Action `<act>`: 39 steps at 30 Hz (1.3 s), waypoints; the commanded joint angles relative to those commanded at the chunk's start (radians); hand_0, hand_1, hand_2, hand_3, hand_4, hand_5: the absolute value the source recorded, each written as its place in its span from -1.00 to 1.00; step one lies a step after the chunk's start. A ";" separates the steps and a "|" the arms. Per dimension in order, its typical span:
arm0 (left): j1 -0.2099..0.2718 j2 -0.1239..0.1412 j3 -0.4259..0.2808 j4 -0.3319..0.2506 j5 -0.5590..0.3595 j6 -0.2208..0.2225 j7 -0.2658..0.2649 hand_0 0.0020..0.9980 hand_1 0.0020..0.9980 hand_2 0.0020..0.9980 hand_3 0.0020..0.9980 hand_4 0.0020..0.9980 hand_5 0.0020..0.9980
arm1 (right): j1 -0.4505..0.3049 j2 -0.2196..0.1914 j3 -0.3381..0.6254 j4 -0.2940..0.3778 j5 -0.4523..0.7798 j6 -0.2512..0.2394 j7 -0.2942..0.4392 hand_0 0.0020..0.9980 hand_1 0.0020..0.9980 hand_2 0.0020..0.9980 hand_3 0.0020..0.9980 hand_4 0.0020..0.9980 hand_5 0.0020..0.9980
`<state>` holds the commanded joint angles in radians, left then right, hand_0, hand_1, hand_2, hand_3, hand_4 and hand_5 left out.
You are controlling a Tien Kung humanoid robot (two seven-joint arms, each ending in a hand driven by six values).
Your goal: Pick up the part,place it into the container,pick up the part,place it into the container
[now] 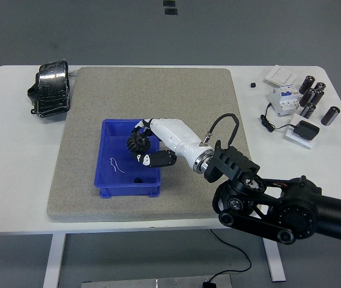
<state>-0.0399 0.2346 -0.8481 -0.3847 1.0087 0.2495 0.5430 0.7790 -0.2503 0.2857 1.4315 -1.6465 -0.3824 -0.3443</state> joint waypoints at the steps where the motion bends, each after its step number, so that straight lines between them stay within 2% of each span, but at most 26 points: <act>1: 0.000 0.000 0.000 0.000 0.000 0.000 0.000 0.33 0.29 0.14 0.14 0.35 0.28 | 0.000 -0.001 0.003 0.000 0.001 0.000 0.000 -0.05 0.30 0.54 0.48 0.42 -0.44; 15: -0.002 0.001 -0.004 0.000 0.005 0.000 0.001 0.33 0.29 0.13 0.13 0.34 0.27 | 0.015 0.007 -0.041 0.000 0.037 0.011 0.006 -0.06 0.29 0.53 0.48 0.44 -0.43; 16: -0.002 0.001 -0.005 0.000 0.005 0.000 0.001 0.33 0.29 0.13 0.13 0.34 0.27 | 0.015 0.007 -0.041 -0.001 0.038 0.015 0.007 -0.01 0.35 0.67 0.64 0.50 -0.47; 21: -0.002 0.002 -0.009 0.000 0.009 -0.002 0.001 0.33 0.29 0.13 0.13 0.34 0.27 | 0.015 0.007 -0.035 -0.006 0.037 0.028 0.008 -0.01 0.35 0.67 0.64 0.50 -0.47; 22: -0.003 0.002 -0.009 0.001 0.009 -0.002 0.001 0.33 0.28 0.13 0.13 0.34 0.27 | 0.015 0.008 -0.034 -0.006 0.037 0.030 0.009 0.05 0.46 0.80 0.81 0.83 -0.24; 33: -0.002 0.002 -0.008 0.000 0.008 0.001 0.001 0.33 0.28 0.13 0.13 0.34 0.26 | 0.010 0.009 -0.026 -0.007 0.029 0.026 0.008 0.10 0.51 0.82 0.83 0.87 -0.22; 39: -0.002 -0.001 -0.002 0.002 0.000 0.002 -0.004 0.33 0.28 0.13 0.13 0.34 0.26 | -0.006 -0.008 0.037 0.002 0.011 -0.001 -0.001 0.09 0.50 0.80 0.82 0.86 -0.22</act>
<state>-0.0416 0.2340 -0.8503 -0.3824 1.0091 0.2511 0.5393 0.7728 -0.2584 0.3229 1.4335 -1.6353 -0.3835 -0.3452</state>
